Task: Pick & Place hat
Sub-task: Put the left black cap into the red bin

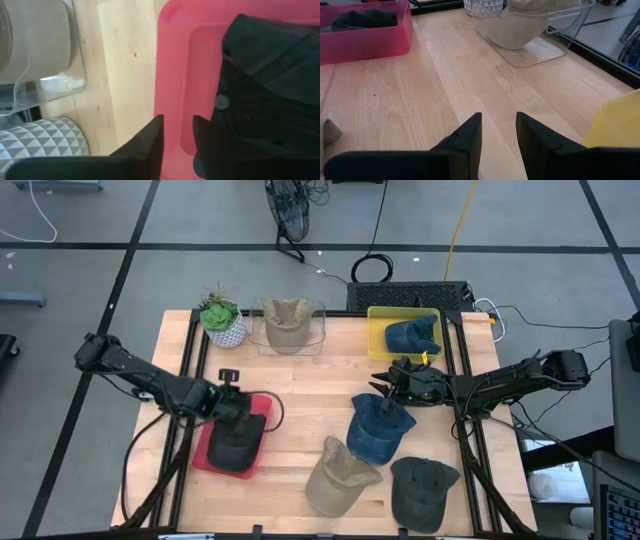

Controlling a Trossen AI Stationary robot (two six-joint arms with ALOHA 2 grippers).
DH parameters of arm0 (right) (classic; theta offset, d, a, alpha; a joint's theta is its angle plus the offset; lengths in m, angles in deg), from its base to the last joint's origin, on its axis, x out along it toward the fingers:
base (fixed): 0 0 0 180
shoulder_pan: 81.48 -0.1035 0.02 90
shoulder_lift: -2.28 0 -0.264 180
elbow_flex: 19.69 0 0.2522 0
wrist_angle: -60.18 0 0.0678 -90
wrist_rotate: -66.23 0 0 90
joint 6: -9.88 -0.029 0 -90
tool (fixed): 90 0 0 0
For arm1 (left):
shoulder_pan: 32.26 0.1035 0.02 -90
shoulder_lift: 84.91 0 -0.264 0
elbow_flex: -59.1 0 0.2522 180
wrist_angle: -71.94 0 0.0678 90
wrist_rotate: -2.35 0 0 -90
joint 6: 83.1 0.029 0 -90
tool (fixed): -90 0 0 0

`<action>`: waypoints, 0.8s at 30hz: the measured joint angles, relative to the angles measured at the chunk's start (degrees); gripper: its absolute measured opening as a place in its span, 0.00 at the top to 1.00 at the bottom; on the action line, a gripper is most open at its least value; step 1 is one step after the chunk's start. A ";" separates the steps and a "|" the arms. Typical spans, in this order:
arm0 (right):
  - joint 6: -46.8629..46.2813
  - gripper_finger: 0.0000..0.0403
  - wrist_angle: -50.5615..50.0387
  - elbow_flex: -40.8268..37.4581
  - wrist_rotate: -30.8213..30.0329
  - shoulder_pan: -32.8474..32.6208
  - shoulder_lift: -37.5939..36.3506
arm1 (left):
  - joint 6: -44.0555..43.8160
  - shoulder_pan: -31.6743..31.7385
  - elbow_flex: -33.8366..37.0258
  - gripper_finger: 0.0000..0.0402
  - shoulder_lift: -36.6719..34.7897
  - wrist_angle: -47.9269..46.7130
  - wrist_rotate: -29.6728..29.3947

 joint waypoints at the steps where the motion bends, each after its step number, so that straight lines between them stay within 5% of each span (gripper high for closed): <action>1: 0.01 0.75 -0.03 0.00 0.00 0.00 0.00 | 0.89 0.81 -0.09 0.67 -0.08 1.36 0.97; 5: 0.00 0.75 -0.07 0.00 0.00 0.00 0.00 | 4.29 2.03 -1.03 0.61 -0.55 13.21 4.95; 11: -0.17 0.75 -0.35 0.00 0.00 0.00 0.00 | 9.94 -0.58 -1.16 0.65 1.48 33.13 13.35; 24: -1.07 0.75 -1.44 0.00 1.40 -0.02 0.00 | 7.94 -5.87 -1.01 0.76 14.82 35.24 20.84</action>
